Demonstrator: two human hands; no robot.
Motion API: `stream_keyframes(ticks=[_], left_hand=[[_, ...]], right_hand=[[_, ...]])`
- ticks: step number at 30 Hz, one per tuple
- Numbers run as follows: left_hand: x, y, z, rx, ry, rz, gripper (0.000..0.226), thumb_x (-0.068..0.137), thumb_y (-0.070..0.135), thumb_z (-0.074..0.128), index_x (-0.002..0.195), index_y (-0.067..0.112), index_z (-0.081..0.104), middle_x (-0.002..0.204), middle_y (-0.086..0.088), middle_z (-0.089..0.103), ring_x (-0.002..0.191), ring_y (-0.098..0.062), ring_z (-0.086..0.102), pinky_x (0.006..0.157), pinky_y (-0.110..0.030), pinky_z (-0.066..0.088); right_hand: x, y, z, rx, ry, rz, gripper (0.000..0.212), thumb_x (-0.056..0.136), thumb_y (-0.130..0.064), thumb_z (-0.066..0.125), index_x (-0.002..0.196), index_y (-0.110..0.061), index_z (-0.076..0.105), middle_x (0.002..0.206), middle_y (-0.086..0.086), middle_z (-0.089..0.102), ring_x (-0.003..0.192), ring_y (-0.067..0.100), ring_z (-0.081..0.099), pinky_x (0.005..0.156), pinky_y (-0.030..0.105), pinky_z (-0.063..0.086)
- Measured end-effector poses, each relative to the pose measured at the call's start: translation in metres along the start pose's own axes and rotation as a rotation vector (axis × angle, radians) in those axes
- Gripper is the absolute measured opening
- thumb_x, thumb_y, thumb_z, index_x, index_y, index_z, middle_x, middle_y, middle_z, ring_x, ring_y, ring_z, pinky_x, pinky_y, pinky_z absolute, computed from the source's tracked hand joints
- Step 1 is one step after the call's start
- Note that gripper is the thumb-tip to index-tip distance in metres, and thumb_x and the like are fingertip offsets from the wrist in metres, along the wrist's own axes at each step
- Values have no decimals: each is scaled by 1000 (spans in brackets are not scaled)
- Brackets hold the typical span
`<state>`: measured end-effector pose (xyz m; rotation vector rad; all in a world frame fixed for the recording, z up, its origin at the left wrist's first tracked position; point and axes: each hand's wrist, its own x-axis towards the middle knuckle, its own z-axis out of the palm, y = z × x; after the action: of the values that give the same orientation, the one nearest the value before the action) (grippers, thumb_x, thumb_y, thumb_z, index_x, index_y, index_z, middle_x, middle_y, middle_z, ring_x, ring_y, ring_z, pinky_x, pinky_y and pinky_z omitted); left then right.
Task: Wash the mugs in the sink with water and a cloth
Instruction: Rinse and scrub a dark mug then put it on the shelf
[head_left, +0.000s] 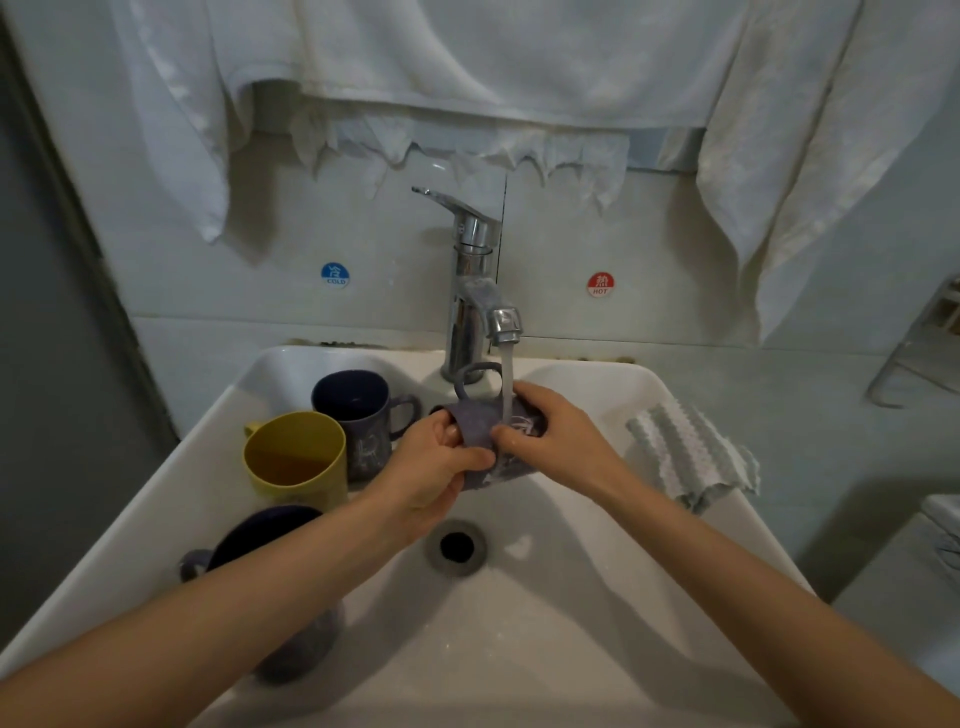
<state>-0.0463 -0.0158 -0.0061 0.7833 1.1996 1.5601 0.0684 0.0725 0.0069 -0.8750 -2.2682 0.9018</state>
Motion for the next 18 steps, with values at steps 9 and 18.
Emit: stream_keyframes(ticks=[9,18], left_hand=[[-1,-3,2,72,-12,61,39,81,-18,51,104,14,56,92,1,69,82,-8,68,66,-18,56],[0,-3,1,93,-8,48,37,83,-13,52,109,14,57,94,2,71,85,-11,69,69,-21,56]], right_hand=[[2,6,16,96,106,34,20,73,-21,60,90,-10,64,90,6,63,73,6,55,64,18,43],[1,2,17,187,28,66,31,64,-26,58,90,-10,59,94,4,56,72,5,51,56,7,40]])
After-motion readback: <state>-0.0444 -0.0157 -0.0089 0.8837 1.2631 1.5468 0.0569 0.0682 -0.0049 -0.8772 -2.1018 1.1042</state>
